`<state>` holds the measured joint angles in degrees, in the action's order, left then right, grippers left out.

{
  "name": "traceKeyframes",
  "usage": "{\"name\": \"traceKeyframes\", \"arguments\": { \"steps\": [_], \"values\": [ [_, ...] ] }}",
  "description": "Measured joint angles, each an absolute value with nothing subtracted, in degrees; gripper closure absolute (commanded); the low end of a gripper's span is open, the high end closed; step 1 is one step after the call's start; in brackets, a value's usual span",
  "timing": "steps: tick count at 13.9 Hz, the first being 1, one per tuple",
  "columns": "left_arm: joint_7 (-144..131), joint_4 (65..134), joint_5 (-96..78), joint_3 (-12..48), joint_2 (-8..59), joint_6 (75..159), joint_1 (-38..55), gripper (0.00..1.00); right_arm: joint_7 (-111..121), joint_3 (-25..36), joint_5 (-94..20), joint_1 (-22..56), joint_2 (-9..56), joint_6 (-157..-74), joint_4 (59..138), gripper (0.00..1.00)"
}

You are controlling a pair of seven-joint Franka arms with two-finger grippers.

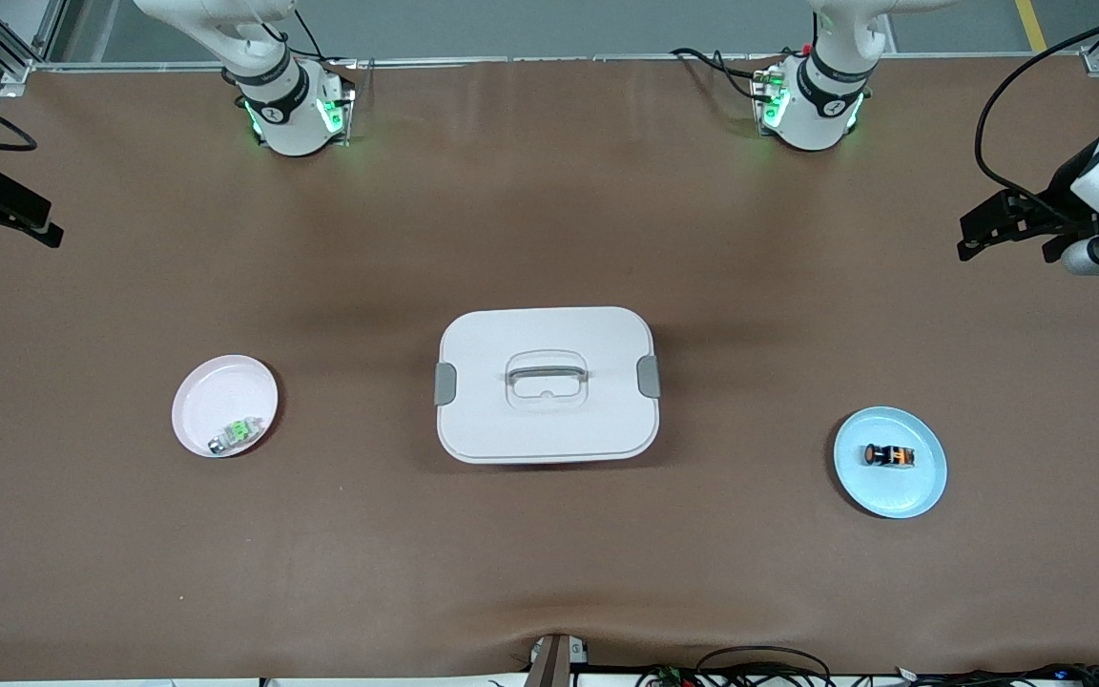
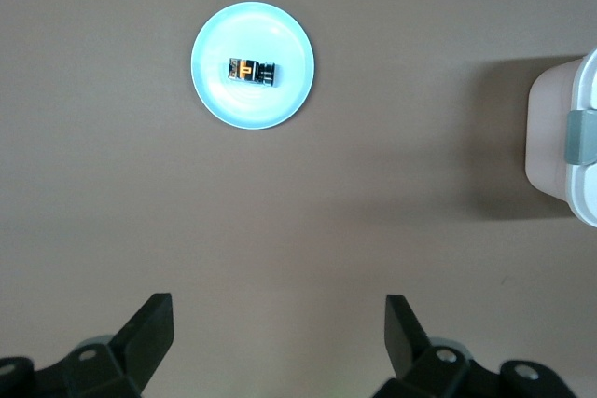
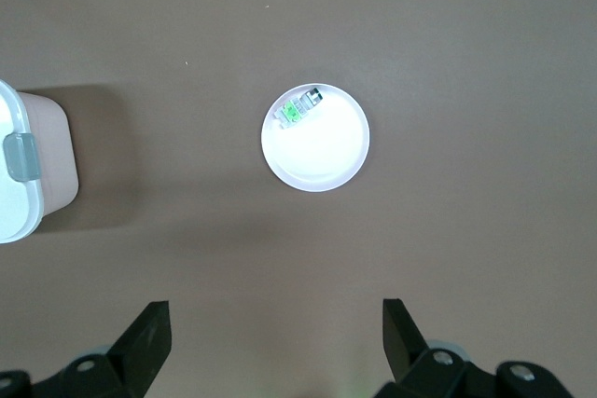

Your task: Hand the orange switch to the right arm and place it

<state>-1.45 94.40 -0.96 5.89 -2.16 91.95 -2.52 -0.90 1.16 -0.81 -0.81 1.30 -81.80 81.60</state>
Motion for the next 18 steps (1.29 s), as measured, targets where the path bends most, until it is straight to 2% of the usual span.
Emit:
{"name": "traceKeyframes", "arguments": {
  "steps": [14,18],
  "values": [
    [-1.44,93.4,-0.96,5.81,-2.05,91.82,-2.79,0.0,-0.89,1.41,-0.81,-0.83,1.3,-81.83,81.59,0.0],
    [-1.08,93.3,-0.96,5.45,-0.1,91.73,-3.09,0.0,-0.89,1.42,-0.81,-0.83,1.3,-81.83,81.6,0.0]
  ]
}}
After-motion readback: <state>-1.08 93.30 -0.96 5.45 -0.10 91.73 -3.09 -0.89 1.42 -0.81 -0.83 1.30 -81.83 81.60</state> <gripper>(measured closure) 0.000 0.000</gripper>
